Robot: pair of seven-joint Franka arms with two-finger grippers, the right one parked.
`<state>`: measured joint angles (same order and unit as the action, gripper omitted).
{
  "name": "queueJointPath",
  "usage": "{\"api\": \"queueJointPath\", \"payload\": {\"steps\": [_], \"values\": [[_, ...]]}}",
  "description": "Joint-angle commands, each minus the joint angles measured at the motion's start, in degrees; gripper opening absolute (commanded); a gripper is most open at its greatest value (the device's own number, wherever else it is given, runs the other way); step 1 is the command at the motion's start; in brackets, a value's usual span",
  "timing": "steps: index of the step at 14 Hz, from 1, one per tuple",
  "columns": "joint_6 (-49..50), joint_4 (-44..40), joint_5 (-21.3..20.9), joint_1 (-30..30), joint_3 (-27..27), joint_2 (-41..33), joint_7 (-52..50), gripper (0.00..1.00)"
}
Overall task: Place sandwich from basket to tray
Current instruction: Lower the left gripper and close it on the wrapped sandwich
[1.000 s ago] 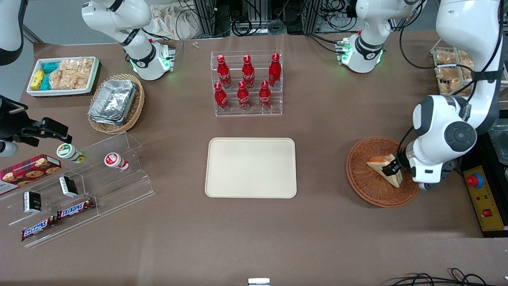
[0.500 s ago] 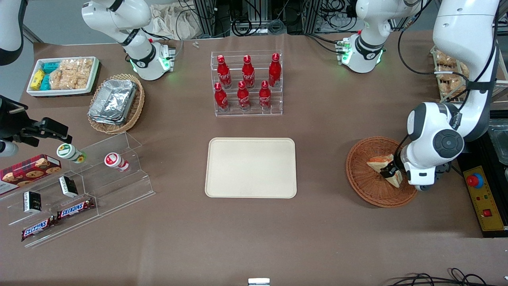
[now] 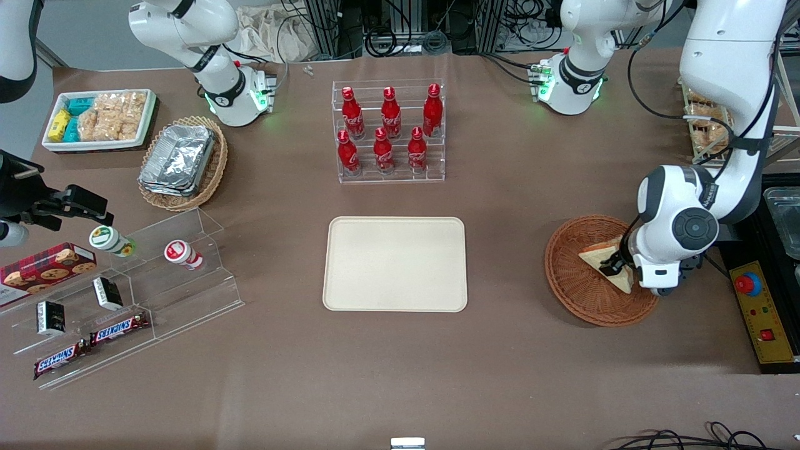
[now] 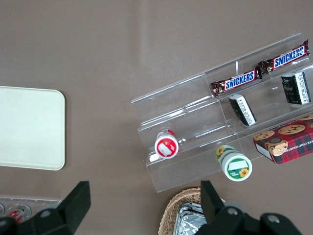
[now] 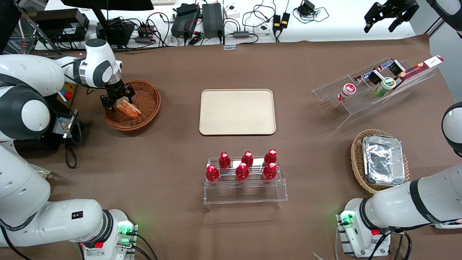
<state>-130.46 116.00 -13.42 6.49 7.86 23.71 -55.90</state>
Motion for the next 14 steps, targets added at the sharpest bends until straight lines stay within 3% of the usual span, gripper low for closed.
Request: {"api": "queueJointPath", "payload": {"steps": [1, 4, 5, 6, 8, 12, 14], "values": [[-1.12, -2.53, -1.69, -0.34, 0.31, 2.57, -5.79, 0.71], [-0.85, -4.03, -0.73, -0.34, 0.40, 2.75, -7.64, 0.21], [-0.51, -4.82, -0.46, -0.34, 0.40, 2.75, -7.65, 0.08], [-0.50, -5.08, -0.46, -0.34, 0.40, 2.66, -7.73, 0.00], [1.50, -5.17, -0.55, -0.34, 0.49, 1.70, -7.21, 0.00], [20.89, -15.69, -0.20, -0.43, 1.01, -0.85, -0.64, 0.00], [29.17, -22.46, 3.39, -0.43, 1.80, -2.17, 4.10, 0.00]]}}
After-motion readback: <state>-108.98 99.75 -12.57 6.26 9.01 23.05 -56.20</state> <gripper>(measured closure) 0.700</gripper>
